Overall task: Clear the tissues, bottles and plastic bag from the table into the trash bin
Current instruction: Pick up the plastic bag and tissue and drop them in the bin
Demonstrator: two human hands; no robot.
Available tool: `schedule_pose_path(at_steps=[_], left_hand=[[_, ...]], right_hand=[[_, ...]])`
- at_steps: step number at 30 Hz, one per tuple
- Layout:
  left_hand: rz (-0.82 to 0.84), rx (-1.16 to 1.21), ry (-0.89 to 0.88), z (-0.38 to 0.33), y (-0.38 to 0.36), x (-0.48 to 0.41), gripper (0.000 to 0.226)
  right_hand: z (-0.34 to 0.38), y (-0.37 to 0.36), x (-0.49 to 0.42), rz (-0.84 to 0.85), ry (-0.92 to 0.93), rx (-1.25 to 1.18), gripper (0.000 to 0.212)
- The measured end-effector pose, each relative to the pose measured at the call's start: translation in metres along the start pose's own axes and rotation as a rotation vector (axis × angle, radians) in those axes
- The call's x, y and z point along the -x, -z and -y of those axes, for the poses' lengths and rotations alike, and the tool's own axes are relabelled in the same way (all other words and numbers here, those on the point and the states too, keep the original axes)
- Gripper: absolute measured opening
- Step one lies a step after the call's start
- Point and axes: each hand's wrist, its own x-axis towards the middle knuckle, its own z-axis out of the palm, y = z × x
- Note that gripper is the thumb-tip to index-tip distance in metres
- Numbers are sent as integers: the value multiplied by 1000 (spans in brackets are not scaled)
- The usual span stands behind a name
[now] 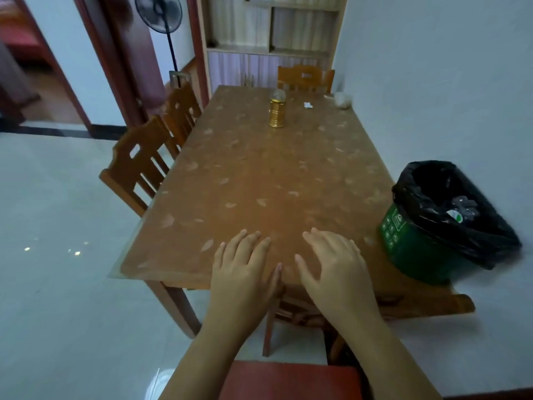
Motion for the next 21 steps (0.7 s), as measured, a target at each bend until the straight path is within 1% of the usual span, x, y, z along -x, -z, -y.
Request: schedule_pose_path(at_steps=[5, 13, 17, 21], left_hand=[[-49, -46, 107, 78, 39, 11, 44], [-132, -128, 215, 237, 125, 46, 42], [-148, -155, 264, 315, 158, 65, 41], [-184, -170, 290, 376, 178, 70, 40]], right_hand=[[80, -44, -21, 31, 101, -40, 35], [250, -128, -42, 117, 209, -147, 40], [325, -168, -52, 178, 212, -212, 34], [379, -208, -62, 192, 250, -199, 36]])
